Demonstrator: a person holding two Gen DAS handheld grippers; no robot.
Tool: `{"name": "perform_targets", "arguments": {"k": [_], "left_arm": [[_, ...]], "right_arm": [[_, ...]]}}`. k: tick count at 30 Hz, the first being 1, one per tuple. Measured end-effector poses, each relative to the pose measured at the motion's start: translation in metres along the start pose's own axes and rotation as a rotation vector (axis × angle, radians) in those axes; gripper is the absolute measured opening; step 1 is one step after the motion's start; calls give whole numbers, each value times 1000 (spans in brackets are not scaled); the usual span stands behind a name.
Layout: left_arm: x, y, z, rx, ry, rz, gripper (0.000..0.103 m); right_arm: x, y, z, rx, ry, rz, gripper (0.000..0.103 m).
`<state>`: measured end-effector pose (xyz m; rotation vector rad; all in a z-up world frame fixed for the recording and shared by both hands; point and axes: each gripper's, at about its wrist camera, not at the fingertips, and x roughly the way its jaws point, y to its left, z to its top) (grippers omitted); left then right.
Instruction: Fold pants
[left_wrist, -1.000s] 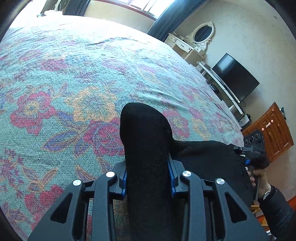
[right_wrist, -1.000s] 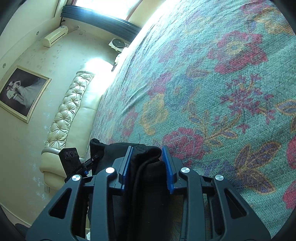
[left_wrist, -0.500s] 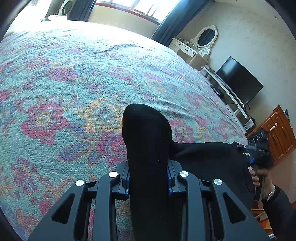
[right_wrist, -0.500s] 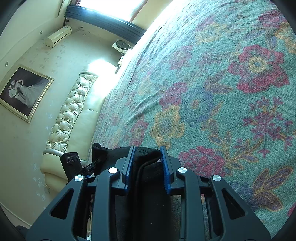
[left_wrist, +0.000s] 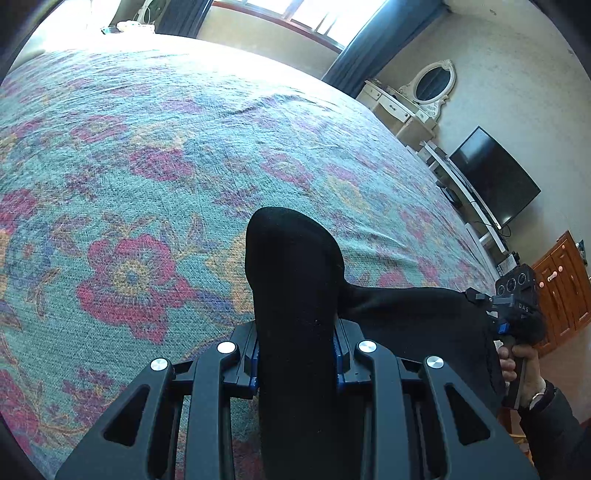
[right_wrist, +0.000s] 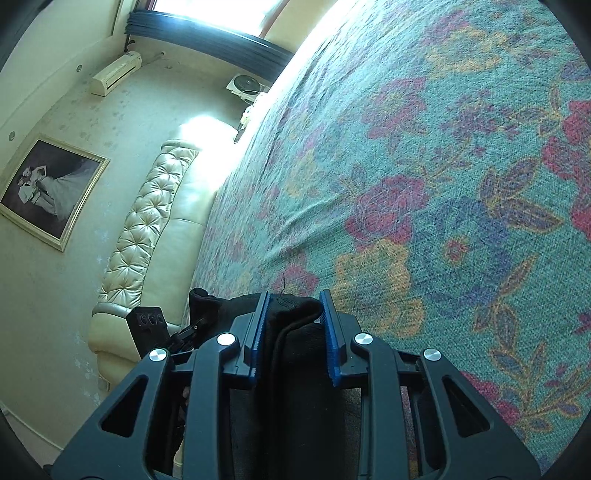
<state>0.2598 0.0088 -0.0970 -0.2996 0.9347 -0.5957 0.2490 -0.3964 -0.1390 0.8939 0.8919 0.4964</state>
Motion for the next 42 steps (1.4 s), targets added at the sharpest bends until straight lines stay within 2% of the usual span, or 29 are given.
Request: {"name": "perform_targets", "arguments": {"k": [12, 21, 23, 26, 29, 31, 33, 35, 39, 42], "left_arm": [[10, 33, 34, -74, 6, 21, 28], [21, 52, 45, -134, 33, -4, 29], [23, 58, 43, -156, 37, -22, 30], [27, 66, 39, -184, 46, -50, 38], [23, 69, 36, -199, 46, -108, 45], [13, 72, 31, -213, 44, -137, 51], [-2, 74, 22, -218, 28, -155, 63], [-18, 78, 9, -239, 10, -170, 69], [-48, 85, -28, -312, -15, -220, 71], [-66, 80, -54, -342, -16, -240, 73]], "right_arm": [[41, 3, 38, 11, 27, 13, 25], [55, -13, 46, 37, 31, 15, 25], [53, -21, 46, 46, 28, 17, 25], [53, -25, 45, 61, 18, 18, 25], [42, -21, 40, 57, 7, 28, 41], [26, -22, 34, 88, -25, 64, 62], [7, -23, 22, 93, -43, 64, 67], [-9, -25, 5, 89, -42, 39, 69], [-30, -22, -32, 81, -12, 22, 69], [-34, -16, -55, 87, 21, 38, 73]]}}
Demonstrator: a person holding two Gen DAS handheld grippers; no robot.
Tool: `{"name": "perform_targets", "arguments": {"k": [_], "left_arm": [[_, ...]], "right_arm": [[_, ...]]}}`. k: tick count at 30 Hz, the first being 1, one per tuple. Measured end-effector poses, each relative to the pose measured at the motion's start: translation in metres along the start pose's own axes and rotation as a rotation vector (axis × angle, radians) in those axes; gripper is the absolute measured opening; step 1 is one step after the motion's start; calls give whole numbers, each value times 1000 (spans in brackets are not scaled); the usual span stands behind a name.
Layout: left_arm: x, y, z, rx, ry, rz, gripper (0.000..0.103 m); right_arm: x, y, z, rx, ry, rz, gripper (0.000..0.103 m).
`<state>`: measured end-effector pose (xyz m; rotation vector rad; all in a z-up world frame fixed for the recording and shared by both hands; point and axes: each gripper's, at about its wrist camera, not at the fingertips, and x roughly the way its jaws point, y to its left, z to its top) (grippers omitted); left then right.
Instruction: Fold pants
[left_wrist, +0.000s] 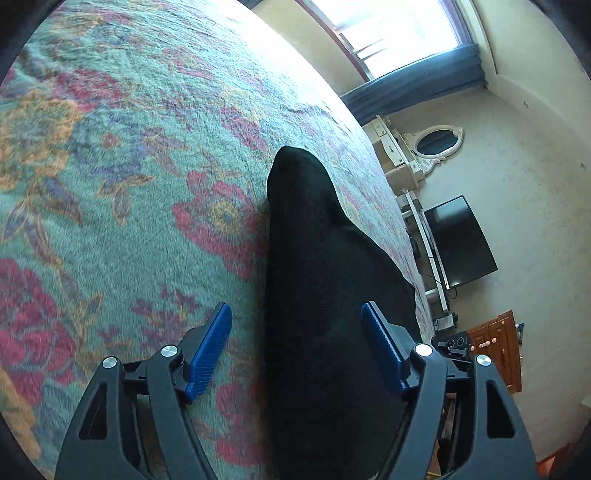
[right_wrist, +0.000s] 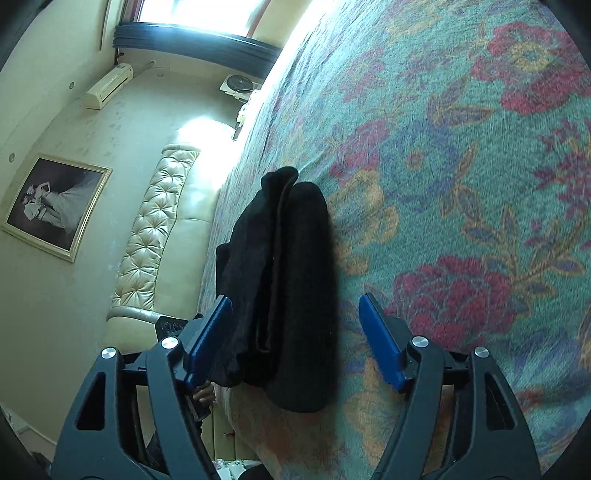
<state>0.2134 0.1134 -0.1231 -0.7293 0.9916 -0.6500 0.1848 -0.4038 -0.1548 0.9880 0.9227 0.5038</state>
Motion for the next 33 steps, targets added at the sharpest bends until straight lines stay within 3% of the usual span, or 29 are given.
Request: {"name": "perform_targets", "arguments": {"k": [6, 11, 12, 14, 16, 18, 21, 26, 33], "left_arm": [[-5, -16, -47, -4, 51, -21, 76], [0, -28, -61, 14, 50, 17, 80], [-1, -27, -62, 6, 41, 17, 80], [-3, -27, -64, 8, 33, 23, 79], [-1, -28, -59, 16, 24, 63, 69], [-2, -24, -62, 11, 11, 67, 60], [-5, -18, -63, 12, -3, 71, 53], [-3, -28, -66, 61, -21, 121, 49], [-7, -26, -70, 66, -24, 133, 45]], "right_arm": [[11, 12, -28, -12, 36, 19, 76], [17, 19, -38, -11, 31, 16, 76], [17, 19, -39, -12, 31, 13, 73], [18, 16, -42, -1, 44, -17, 57], [17, 9, -44, 17, 50, -22, 39], [14, 4, -46, 32, 44, -6, 33], [13, 3, -49, 32, 31, -6, 30], [12, 1, -52, 41, 22, -1, 27], [8, 6, -53, 37, 6, -5, 25]]}}
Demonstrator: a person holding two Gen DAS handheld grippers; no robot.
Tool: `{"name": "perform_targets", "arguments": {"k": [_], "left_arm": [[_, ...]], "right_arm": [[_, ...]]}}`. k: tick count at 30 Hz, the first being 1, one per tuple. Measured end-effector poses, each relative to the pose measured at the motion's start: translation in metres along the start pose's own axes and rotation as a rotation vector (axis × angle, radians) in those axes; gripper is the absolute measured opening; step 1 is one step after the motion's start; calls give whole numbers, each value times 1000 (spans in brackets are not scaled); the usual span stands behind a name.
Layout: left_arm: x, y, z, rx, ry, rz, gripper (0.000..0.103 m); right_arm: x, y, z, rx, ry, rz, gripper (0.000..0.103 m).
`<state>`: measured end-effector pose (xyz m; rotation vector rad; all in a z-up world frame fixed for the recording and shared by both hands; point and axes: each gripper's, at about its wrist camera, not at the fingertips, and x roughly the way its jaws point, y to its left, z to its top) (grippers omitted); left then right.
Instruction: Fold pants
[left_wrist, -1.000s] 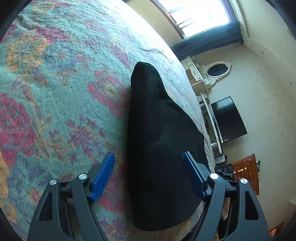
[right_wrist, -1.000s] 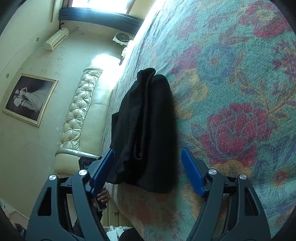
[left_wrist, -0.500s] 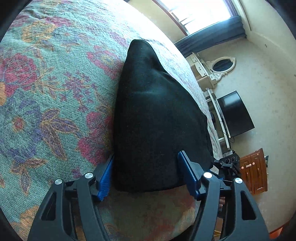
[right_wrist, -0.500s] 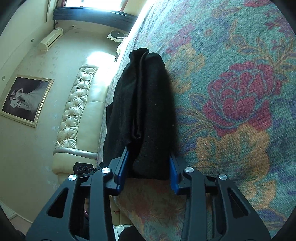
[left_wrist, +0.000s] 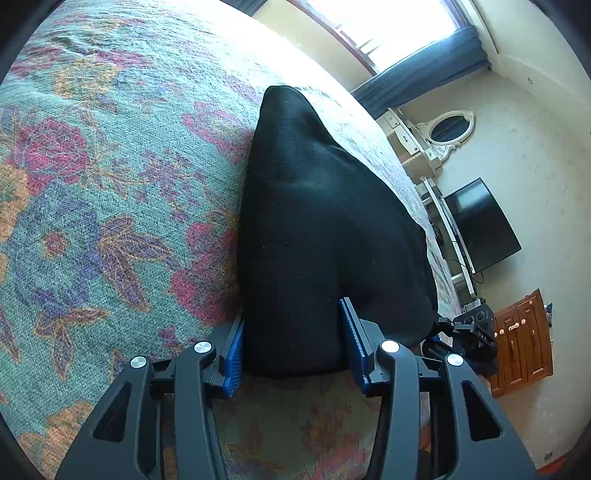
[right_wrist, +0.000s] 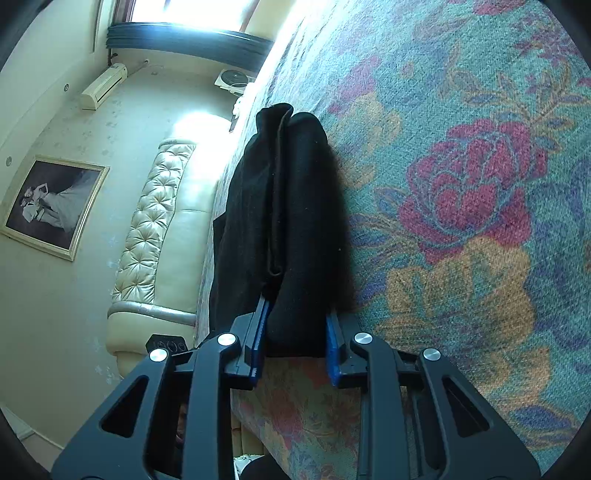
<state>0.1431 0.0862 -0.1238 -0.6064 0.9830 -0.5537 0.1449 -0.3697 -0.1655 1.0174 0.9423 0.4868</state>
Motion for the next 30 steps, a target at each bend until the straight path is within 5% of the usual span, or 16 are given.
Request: {"name": "perform_targets", "arguments": {"k": [30], "left_arm": [[-3, -1, -3, 16, 7, -10, 37]], "right_arm": [[-11, -4, 1, -10, 12, 44, 23]]}}
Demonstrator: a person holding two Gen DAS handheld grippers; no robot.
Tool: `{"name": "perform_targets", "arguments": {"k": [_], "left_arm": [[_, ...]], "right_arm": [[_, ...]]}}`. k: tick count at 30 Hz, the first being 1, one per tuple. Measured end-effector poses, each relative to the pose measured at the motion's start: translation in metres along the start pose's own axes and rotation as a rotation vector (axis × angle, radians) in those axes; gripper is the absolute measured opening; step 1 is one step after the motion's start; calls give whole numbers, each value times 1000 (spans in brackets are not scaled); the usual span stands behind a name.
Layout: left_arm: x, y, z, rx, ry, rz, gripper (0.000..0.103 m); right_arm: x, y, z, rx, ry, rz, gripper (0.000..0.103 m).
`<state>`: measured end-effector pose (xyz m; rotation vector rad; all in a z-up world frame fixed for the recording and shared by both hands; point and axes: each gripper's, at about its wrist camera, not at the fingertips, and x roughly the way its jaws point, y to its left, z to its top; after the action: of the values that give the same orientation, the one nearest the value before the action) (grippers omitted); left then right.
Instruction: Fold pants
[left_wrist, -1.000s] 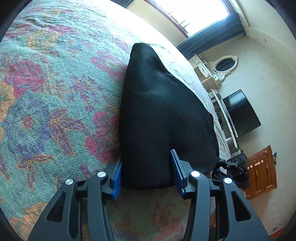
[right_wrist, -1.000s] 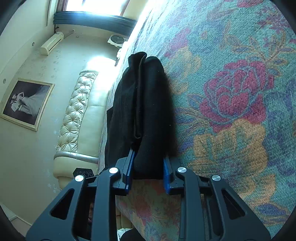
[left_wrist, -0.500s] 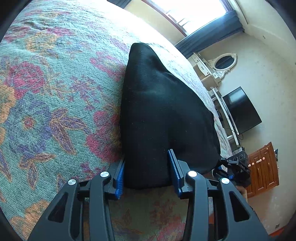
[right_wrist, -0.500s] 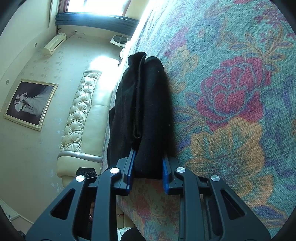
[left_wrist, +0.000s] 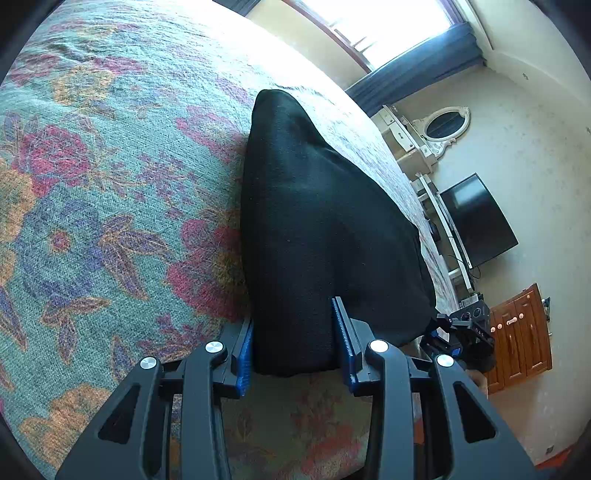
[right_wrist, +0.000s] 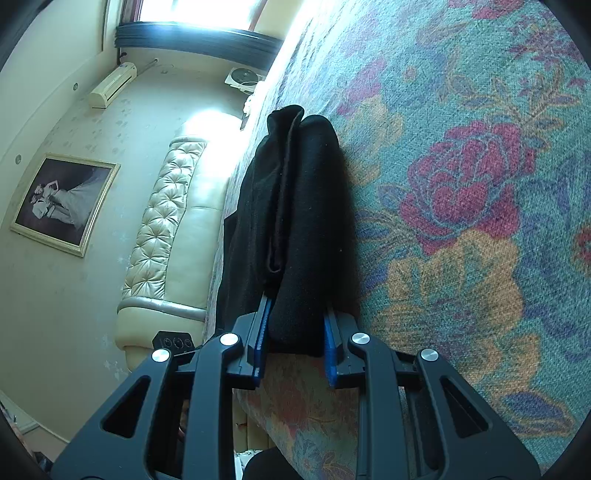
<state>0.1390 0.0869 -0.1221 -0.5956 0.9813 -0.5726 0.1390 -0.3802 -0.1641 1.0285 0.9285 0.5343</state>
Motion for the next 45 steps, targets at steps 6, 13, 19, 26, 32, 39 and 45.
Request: {"name": "perform_targets", "arguments": {"k": [6, 13, 19, 26, 32, 39, 45], "left_arm": [[0, 2, -2, 4, 6, -12, 37], [0, 16, 5, -36, 7, -78, 43], [-1, 24, 17, -20, 27, -109, 45], [2, 25, 24, -56, 52, -142, 58], [-7, 16, 9, -1, 79, -138, 60], [-42, 43, 32, -135, -88, -161, 68], [4, 25, 59, -84, -30, -133, 68]], "right_arm": [[-2, -6, -2, 13, 4, 13, 23], [5, 0, 9, -15, 53, 0, 45], [10, 8, 29, -27, 36, -8, 62], [29, 12, 47, -18, 34, -19, 64], [29, 10, 50, -6, 41, 10, 64], [30, 6, 59, 4, 38, 4, 64], [34, 7, 60, -9, 40, -23, 52]]}}
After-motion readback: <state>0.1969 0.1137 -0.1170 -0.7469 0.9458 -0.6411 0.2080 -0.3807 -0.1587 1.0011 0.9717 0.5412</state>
